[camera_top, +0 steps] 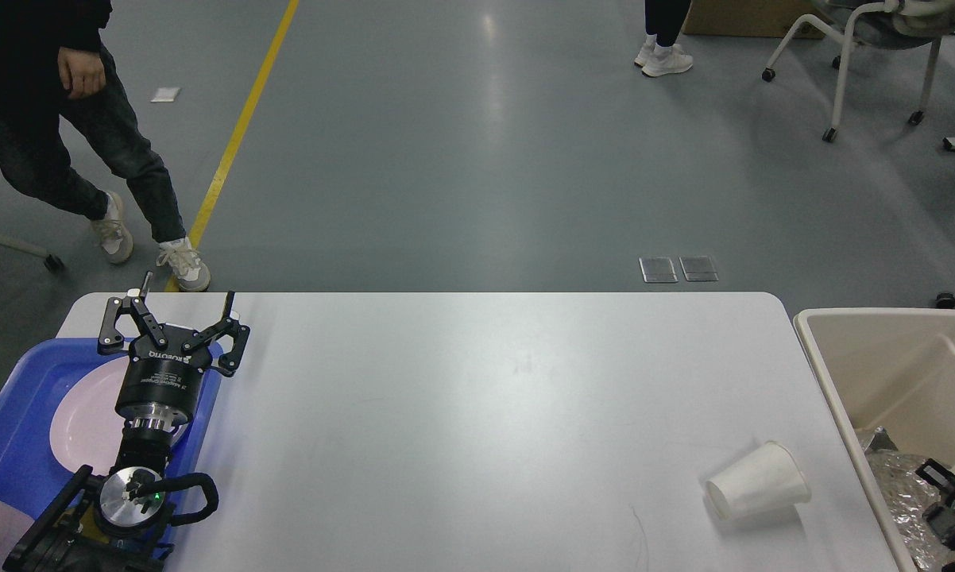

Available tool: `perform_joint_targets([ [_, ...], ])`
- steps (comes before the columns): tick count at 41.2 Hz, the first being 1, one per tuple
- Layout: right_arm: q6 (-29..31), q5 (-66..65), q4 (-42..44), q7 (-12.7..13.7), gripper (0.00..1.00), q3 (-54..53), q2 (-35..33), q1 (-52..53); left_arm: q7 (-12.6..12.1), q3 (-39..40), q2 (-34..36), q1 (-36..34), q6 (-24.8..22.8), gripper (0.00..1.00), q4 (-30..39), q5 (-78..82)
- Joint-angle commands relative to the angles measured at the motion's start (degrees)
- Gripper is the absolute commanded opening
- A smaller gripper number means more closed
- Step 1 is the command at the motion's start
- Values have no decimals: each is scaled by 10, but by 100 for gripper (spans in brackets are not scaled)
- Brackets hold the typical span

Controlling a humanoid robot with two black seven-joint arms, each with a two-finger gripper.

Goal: Tidy desktop
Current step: 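Release the paper cup inside the bin with the right gripper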

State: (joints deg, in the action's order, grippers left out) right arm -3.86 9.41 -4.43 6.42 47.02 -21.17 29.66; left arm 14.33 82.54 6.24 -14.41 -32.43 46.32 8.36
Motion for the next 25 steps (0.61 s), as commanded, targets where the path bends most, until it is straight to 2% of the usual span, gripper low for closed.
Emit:
perform_joint_targets([
  [1, -12, 0, 0, 0, 94, -6, -4, 3, 0, 0, 0, 0, -1, 96, 0, 0],
  [2, -20, 0, -2, 0, 100, -7, -5, 7, 0, 0, 0, 0, 0, 96, 0, 0],
  [5, -36, 0, -4, 0, 100, -8, -2, 7, 0, 0, 0, 0, 0, 96, 0, 0],
  [17, -30, -2, -13, 0, 100, -7, -3, 29, 0, 0, 0, 0, -1, 96, 0, 0],
  [22, -20, -7, -51, 1, 100, 2, -16, 69, 0, 0, 0, 0, 0, 96, 0, 0],
  [25, -14, -11, -103, 2, 100, 4, -47, 109, 0, 1, 0, 0, 0, 96, 0, 0],
])
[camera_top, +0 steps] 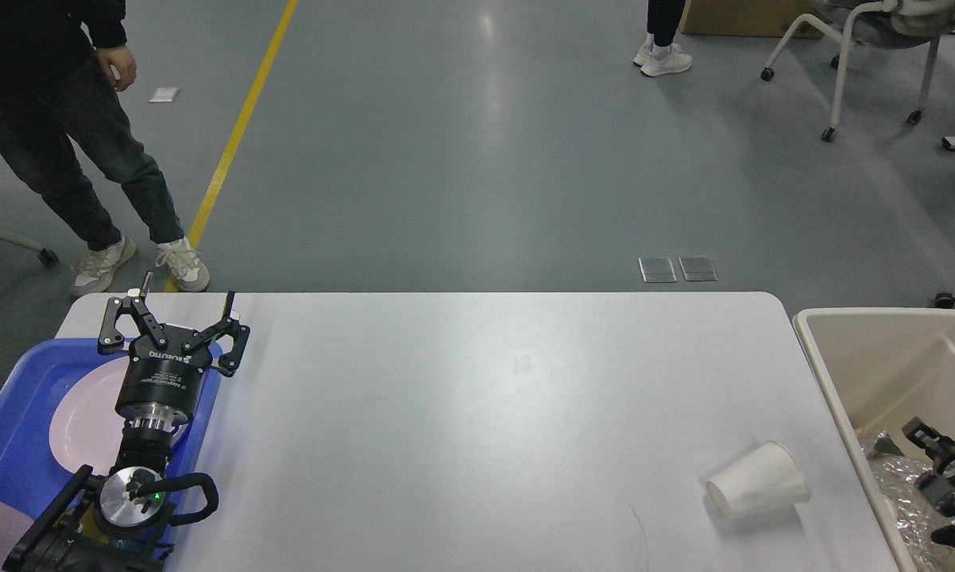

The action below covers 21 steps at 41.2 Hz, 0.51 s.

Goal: Tidy desktop
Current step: 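Release the paper cup inside the bin with the right gripper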

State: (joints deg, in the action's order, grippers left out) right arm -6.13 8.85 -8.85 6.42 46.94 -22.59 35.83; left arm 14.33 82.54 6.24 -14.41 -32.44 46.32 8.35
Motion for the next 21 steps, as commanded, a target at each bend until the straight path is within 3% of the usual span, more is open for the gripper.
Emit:
perform_joint_targets([
  [1, 11, -7, -75, 2, 100, 9, -40, 58, 0, 1, 0, 0, 0, 96, 0, 0],
  [7, 46, -16, -178, 3, 100, 82, -78, 152, 0, 1, 0, 0, 0, 96, 0, 0],
  [12, 122, -17, -279, 3, 100, 153, -112, 283, 0, 1, 0, 0, -1, 96, 0, 0],
  [21, 249, -18, -411, 3, 100, 273, -96, 473, 0, 1, 0, 0, 0, 96, 0, 0],
])
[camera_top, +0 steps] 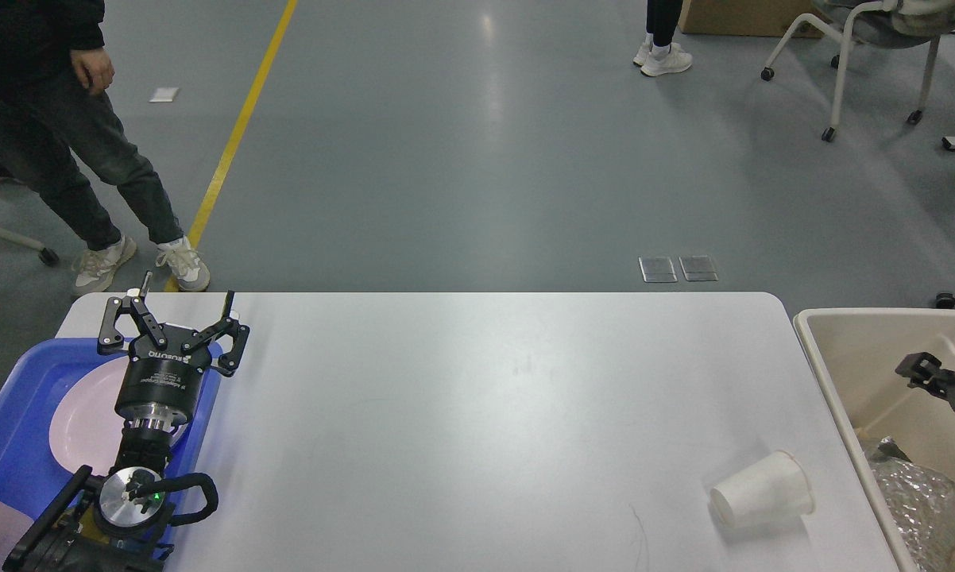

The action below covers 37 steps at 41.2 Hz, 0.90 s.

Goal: Tidy desktop
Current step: 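Release the paper cup inside the bin with the right gripper, then raise the right gripper and move it toward the remaining paper cup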

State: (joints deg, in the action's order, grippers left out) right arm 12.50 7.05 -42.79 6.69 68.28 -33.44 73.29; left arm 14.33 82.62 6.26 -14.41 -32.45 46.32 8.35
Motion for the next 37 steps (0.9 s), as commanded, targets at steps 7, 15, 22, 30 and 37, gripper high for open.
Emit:
perform_joint_targets([
  [7, 127, -1, -169, 1, 100, 112, 32, 224, 0, -1, 0, 0, 0, 96, 0, 0],
  [15, 194, 0, -240, 3, 100, 163, 97, 342, 0, -1, 0, 0, 0, 96, 0, 0],
  [22, 236, 0, -294, 3, 100, 166, 125, 417, 0, -1, 0, 0, 0, 96, 0, 0],
  [30, 246, 2, -407, 3, 100, 154, 172, 543, 0, -1, 0, 0, -1, 96, 0, 0],
  [37, 242, 10, -485, 2, 100, 121, 217, 635, 0, -1, 0, 0, 0, 96, 0, 0],
])
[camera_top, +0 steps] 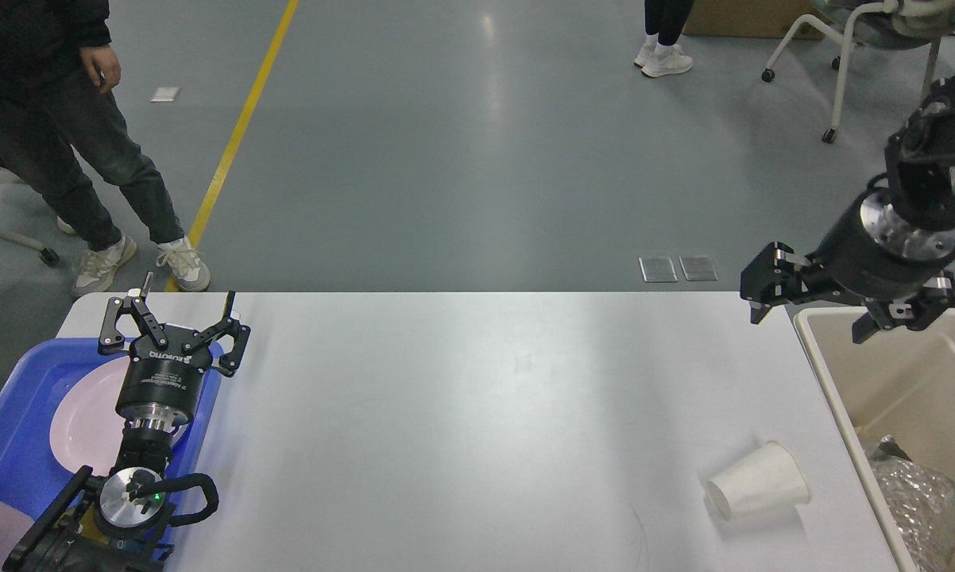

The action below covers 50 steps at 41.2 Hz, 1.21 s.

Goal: Tidy desktop
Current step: 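Raise the right gripper and move it toward the remaining paper cup, then lower the right gripper onto the remaining paper cup and grasp it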

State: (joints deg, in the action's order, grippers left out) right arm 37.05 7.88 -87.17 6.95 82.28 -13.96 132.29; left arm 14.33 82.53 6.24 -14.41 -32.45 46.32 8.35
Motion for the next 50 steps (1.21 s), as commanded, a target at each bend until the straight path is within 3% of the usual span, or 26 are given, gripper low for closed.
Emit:
perform_joint_targets([
  [1, -3, 2, -45, -1, 100, -21, 24, 50, 0, 0, 0, 0, 0, 96, 0, 0],
  [17, -21, 4, -68, -1, 100, -58, 30, 31, 0, 0, 0, 0, 0, 96, 0, 0],
  [25, -124, 85, -52, 2, 100, -46, -6, -74, 0, 1, 0, 0, 0, 96, 0, 0],
  [39, -263, 357, -3, 71, 100, -48, -43, -249, 0, 0, 0, 0, 0, 96, 0, 1],
  [50, -269, 414, 79, 73, 100, -124, -55, -389, 0, 0, 0, 0, 0, 96, 0, 0],
])
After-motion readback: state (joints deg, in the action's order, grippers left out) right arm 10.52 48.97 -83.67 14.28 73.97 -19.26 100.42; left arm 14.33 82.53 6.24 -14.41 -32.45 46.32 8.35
